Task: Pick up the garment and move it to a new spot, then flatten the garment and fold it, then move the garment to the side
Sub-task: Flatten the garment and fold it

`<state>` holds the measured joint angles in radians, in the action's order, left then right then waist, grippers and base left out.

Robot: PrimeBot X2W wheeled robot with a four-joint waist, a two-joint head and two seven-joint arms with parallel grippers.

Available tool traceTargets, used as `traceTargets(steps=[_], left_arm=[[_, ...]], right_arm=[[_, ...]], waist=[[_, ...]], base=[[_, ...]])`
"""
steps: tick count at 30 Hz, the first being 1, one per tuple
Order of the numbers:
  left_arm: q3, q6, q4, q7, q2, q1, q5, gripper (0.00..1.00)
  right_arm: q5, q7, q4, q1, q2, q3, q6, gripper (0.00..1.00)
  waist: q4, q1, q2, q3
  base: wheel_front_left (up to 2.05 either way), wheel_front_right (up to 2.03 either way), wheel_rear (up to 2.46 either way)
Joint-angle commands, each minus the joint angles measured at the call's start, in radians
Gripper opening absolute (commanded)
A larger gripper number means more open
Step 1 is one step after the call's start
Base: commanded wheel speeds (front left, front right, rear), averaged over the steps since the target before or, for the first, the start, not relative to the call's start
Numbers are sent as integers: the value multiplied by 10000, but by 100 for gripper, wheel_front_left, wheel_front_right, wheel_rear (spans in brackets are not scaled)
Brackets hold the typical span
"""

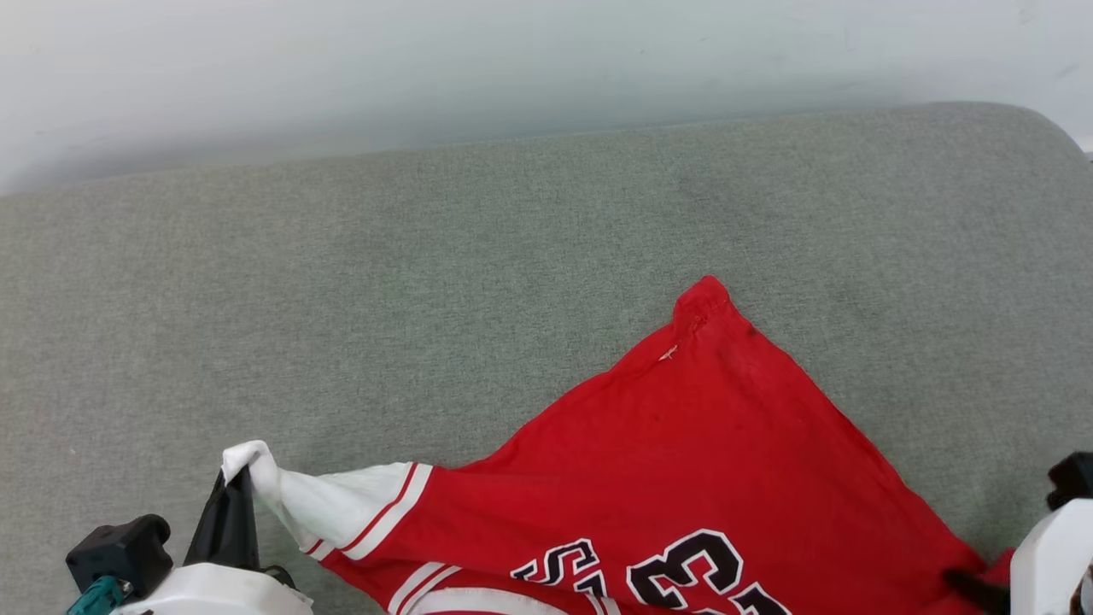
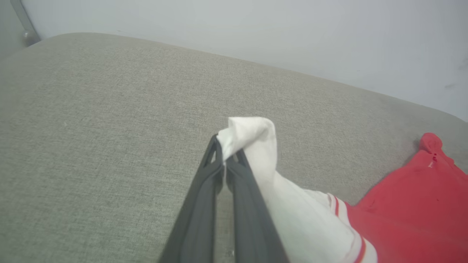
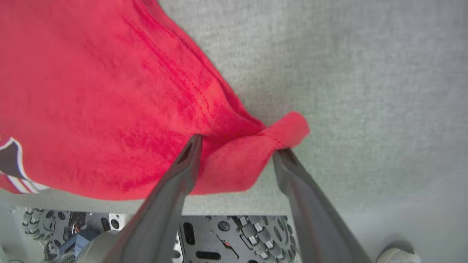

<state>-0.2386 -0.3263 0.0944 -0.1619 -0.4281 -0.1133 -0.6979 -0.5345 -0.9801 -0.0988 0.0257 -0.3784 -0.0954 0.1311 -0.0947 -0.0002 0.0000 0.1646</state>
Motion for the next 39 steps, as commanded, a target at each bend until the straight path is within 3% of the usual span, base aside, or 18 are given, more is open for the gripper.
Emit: traceTargets(steps=[1, 10, 15, 20, 29, 34, 35, 36, 37, 39], left_arm=[[-16, -69, 105, 39, -60, -19, 97, 0], [-260, -166, 753, 193, -84, 618, 374, 0], [-566, -143, 1195, 246, -79, 1150, 716, 0], [-920, -62, 1519, 330, 39, 1701, 985, 0], [-1431, 399, 1180, -36, 552, 2721, 1079, 0], [-1541, 602, 805, -238, 742, 2975, 1003, 0], [-1543, 618, 754, -265, 751, 3004, 987, 0], [-1552, 635, 698, -276, 759, 3032, 971, 0], [-1559, 672, 641, -301, 766, 3055, 980, 0], [-1552, 706, 523, -315, 755, 3063, 941, 0]], right_arm=[[120, 490, 131, -130, 100, -152, -7, 100], [421, 4268, 223, -1932, 480, -346, -6, 100], [118, 5041, -167, -3247, 301, 256, -7, 100], [-276, 3723, -319, -4710, -176, 1116, -7, 100], [-307, -729, -821, -7050, -154, 2517, -7, 100], [-168, -1671, -1444, -7014, 58, 3224, -6, 100], [-154, -1750, -1568, -6948, 68, 3323, -6, 94], [-213, -1790, -1665, -6890, 97, 3394, -6, 44], [-268, -1808, -1731, -6864, 110, 3487, -6, 4], [-377, -1754, -1823, -6877, 95, 3633, -6, 0]], waist=[[-16, 2, 0, 46], [185, 2, 0, 804], [473, 2, 0, 1391], [903, 2, 0, 1985], [1808, 2, 0, 3048], [2049, 2, 0, 3291], [2069, 2, 0, 3296], [2087, 2, 0, 3300], [2101, 2, 0, 3297], [2098, 2, 0, 3258]], base=[[0, 0, 0], [0, 0, 0], [0, 0, 0], [0, 0, 0], [0, 0, 0], [0, 0, 0], [0, 0, 0], [0, 0, 0], [0, 0, 0], [0, 0, 0]])
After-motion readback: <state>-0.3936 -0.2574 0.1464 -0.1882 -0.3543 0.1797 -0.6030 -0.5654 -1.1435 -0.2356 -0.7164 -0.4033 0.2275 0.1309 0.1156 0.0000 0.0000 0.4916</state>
